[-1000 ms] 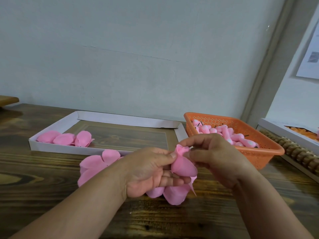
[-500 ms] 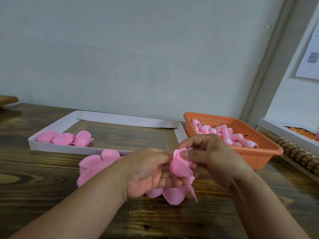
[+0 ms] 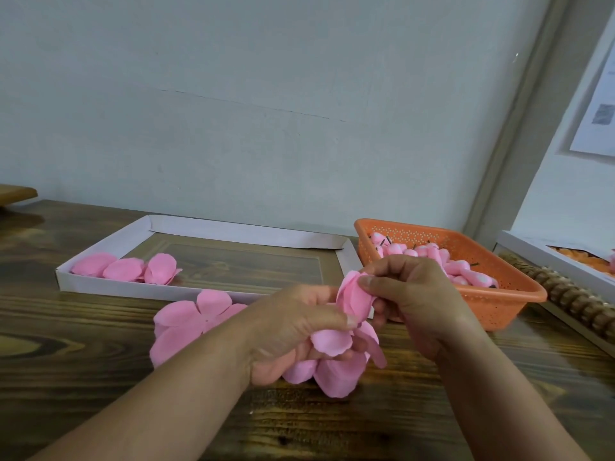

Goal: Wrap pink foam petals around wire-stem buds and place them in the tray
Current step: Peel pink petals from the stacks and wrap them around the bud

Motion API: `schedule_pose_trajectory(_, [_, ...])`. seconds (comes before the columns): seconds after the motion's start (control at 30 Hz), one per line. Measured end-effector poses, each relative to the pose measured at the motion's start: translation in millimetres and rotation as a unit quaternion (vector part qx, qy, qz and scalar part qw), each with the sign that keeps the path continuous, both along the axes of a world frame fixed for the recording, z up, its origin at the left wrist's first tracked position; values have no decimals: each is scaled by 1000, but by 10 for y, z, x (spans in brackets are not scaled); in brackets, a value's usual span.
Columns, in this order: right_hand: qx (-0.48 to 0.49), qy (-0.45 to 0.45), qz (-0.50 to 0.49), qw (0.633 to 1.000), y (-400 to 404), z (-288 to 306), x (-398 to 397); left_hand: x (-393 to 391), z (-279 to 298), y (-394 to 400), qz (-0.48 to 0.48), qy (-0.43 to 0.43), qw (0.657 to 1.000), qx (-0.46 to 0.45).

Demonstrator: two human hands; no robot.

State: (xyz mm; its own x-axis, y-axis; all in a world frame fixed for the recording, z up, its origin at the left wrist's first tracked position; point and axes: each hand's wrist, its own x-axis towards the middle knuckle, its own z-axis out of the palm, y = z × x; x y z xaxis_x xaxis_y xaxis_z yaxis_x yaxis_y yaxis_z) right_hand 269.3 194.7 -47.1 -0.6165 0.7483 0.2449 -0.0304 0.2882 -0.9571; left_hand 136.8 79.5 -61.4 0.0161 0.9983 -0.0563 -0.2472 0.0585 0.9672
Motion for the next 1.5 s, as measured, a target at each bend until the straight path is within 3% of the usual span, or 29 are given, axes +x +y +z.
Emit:
schedule_pose_trajectory(0.23, [62,2,-59,996,-12,14,-4,34,24,42,188,-15,982,-13])
schedule_pose_trajectory(0.43, [74,1,-74,995,-34,24,-12,71,62,18,195,-54,978,41])
schedule_pose_trajectory(0.63, [67,-2,-64,996,-87,11,-45,88,12,37,258,78,961,59])
schedule_pose_trajectory(0.8, [62,4,-62,996,-116,3,-72,102,-36,70,323,223,916,86])
schedule_pose_trajectory(0.93, [54,14,-64,996,-120,6,-73,130,-32,58,346,255,897,97])
schedule_pose_trajectory(1.07, [42,21,-60,997,-114,4,-74,119,-26,54,316,255,911,67])
schedule_pose_trajectory(1.27, [35,24,-41,998,-96,20,-51,63,-21,54,218,112,969,29])
schedule_pose_trajectory(1.5, [47,28,-44,998,-84,15,-42,14,-36,76,202,95,974,45])
